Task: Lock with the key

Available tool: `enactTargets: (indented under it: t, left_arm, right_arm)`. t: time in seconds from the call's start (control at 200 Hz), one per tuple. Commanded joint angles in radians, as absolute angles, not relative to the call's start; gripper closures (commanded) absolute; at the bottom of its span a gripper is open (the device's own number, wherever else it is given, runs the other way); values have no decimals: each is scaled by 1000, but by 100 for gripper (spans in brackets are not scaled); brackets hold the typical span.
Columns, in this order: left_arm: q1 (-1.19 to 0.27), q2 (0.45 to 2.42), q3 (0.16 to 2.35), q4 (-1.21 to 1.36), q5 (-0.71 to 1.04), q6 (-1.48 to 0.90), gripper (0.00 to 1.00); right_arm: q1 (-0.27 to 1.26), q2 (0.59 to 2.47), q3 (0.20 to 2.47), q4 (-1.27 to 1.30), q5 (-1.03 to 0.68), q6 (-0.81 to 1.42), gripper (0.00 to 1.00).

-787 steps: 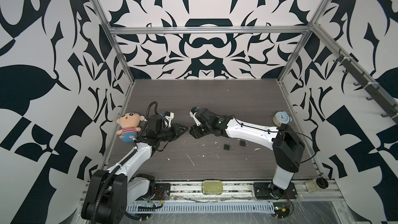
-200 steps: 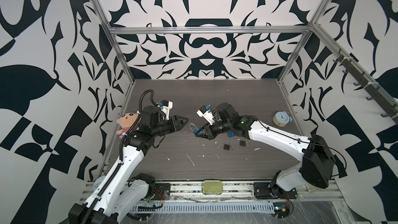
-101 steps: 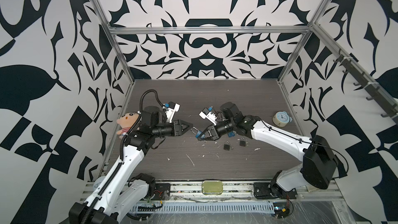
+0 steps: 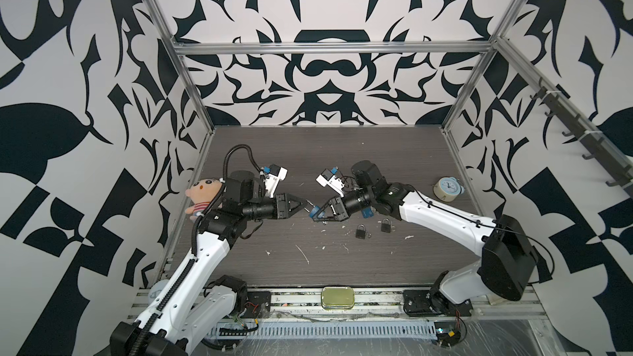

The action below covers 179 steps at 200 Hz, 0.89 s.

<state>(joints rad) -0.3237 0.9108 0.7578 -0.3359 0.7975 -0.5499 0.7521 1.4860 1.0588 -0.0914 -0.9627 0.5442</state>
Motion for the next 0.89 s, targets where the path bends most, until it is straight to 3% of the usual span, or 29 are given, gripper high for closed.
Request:
enactTargets:
  t: [0.0,0.63,0.89]
  left_arm:
    - [-324,895,735,-334,808,-542,67]
    - [-324,883,726,-244,827,-604,67]
    - [-324,895,723,-236,846,-610,75]
  right_arm:
    - [744,1440,1081,-26,-1001,557,100]
    - [740,1438,1068,9,-1028,593,100]
    - [740,1433,1066,31,-1032,610,100]
